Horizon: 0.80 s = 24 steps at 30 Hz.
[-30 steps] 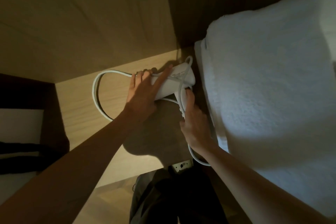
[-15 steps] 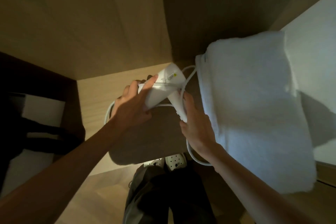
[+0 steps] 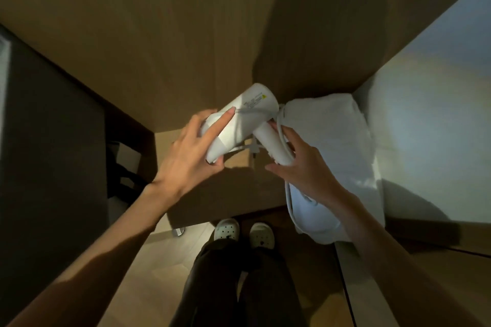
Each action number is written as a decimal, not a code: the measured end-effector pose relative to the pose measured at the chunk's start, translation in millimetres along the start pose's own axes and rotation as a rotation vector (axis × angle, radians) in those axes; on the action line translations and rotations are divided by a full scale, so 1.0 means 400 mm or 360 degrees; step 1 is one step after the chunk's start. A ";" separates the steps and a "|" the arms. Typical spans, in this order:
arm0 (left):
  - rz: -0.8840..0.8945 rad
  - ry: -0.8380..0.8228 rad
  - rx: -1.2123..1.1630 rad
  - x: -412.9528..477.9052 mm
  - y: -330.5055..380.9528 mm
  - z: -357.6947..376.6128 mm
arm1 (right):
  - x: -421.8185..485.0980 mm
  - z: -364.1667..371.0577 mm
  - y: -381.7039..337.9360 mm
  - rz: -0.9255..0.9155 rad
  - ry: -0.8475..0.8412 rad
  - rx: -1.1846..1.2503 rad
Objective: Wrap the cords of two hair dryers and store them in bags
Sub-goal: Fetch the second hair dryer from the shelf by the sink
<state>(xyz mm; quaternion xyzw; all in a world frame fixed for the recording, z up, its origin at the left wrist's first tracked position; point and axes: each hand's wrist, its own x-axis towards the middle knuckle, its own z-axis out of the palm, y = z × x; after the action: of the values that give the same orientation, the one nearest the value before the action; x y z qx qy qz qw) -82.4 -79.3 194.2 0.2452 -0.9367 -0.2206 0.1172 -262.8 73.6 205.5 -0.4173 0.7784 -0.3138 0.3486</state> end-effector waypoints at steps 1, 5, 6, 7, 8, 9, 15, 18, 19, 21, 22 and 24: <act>-0.0002 0.0027 -0.0005 -0.009 0.016 -0.023 | -0.016 -0.015 -0.022 -0.0019 -0.0012 0.0019; -0.0031 0.0082 -0.0030 -0.062 0.074 -0.096 | -0.093 -0.053 -0.088 -0.0064 -0.0035 0.0075; -0.0042 0.0087 -0.0041 -0.081 0.090 -0.106 | -0.115 -0.058 -0.098 -0.0069 -0.0045 0.0067; -0.0049 0.0093 -0.0049 -0.102 0.108 -0.115 | -0.136 -0.063 -0.106 -0.0073 -0.0060 0.0067; -0.0056 0.0103 -0.0056 -0.124 0.125 -0.120 | -0.158 -0.068 -0.112 -0.0075 -0.0079 0.0069; -0.0065 0.0117 -0.0063 -0.146 0.141 -0.123 | -0.181 -0.070 -0.115 -0.0072 -0.0098 0.0060; -0.0181 0.0198 -0.0120 -0.294 0.263 -0.108 | -0.336 -0.080 -0.105 -0.0132 -0.0180 -0.0043; -0.0215 0.0250 -0.0117 -0.375 0.338 -0.099 | -0.422 -0.091 -0.092 -0.0131 -0.0245 -0.0030; -0.0236 0.0257 -0.0105 -0.413 0.373 -0.099 | -0.461 -0.093 -0.090 -0.0154 -0.0277 -0.0043; -0.0282 0.0266 -0.0127 -0.466 0.417 -0.103 | -0.512 -0.099 -0.088 -0.0228 -0.0274 -0.0091; -0.0307 0.0287 -0.0135 -0.503 0.448 -0.109 | -0.546 -0.103 -0.090 -0.0270 -0.0300 -0.0111; -0.0376 0.0344 -0.0138 -0.576 0.503 -0.121 | -0.605 -0.104 -0.096 -0.0329 -0.0392 -0.0143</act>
<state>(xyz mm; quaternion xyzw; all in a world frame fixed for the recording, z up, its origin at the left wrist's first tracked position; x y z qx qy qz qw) 47.8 178.9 305.5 0.3707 -0.8729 -0.2453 0.2011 -180.9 274.6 326.7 -0.5457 0.6959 -0.2594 0.3881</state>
